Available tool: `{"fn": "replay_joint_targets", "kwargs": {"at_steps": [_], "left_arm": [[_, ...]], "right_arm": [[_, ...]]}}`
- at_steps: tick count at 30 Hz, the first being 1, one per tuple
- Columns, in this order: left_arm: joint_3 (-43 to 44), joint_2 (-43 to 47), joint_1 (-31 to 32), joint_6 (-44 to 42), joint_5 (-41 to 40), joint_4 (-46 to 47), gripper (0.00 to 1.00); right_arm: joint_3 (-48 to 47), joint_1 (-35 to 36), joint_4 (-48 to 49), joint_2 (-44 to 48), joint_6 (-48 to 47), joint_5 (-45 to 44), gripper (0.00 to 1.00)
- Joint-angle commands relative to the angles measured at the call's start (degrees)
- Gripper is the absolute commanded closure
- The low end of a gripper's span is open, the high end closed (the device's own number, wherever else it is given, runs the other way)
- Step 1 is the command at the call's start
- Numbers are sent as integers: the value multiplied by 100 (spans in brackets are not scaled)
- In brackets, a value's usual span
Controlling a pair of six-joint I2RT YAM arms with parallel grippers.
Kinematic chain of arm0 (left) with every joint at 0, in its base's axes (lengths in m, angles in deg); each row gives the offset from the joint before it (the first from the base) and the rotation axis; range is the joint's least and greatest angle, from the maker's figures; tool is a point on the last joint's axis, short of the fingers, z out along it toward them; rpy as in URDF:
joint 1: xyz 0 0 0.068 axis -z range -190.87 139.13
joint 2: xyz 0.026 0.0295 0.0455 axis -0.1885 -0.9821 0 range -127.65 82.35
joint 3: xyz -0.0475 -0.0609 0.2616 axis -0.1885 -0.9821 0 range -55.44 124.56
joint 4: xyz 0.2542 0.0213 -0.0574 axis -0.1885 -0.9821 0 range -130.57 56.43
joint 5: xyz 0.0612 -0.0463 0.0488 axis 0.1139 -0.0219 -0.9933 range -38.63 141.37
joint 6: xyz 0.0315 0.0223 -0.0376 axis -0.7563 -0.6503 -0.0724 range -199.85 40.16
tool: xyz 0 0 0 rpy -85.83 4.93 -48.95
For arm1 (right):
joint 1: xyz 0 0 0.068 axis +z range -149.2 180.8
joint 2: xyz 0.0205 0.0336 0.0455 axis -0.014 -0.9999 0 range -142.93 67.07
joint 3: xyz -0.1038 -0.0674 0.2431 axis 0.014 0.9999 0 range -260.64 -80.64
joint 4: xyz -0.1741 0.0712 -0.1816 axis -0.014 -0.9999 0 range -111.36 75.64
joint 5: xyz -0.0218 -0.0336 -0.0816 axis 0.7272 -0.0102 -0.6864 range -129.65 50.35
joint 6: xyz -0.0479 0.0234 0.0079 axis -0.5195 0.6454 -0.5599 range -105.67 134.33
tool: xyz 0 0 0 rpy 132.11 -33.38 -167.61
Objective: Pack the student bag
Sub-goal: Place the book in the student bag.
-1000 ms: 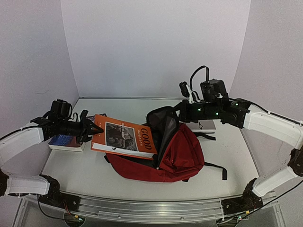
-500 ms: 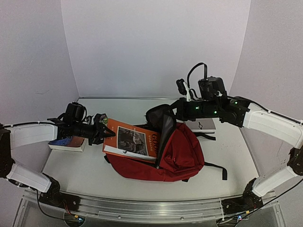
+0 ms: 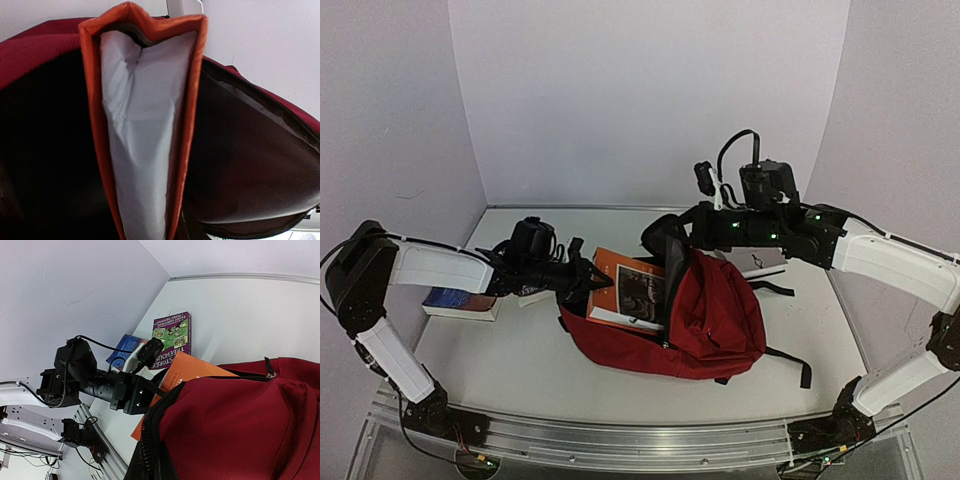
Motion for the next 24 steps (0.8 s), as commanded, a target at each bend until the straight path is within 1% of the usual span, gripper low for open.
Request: {"fn": "replay_joint_targets", "kwargs": {"at_steps": [1, 4, 8, 12, 17, 21, 24], "left_arm": [[653, -551, 302, 57, -86, 740, 81], [799, -839, 371, 62, -33, 817, 80], [885, -1155, 402, 131, 64, 975, 75], [1179, -1499, 542, 67, 29, 881, 73], [1497, -1795, 715, -128, -230, 649, 72], [1672, -1828, 729, -456, -498, 127, 67], [1690, -1548, 731, -894, -1039, -736, 56]], "right_arm": [[-164, 48, 1187, 44, 44, 20, 100], [-109, 48, 1241, 55, 46, -46, 100], [-52, 47, 1307, 70, 74, -120, 100], [-20, 48, 1511, 78, 189, -91, 100], [-62, 48, 1791, 139, 322, -61, 100], [-62, 51, 1834, 150, 342, -137, 100], [2, 47, 1834, 166, 345, -169, 100]]}}
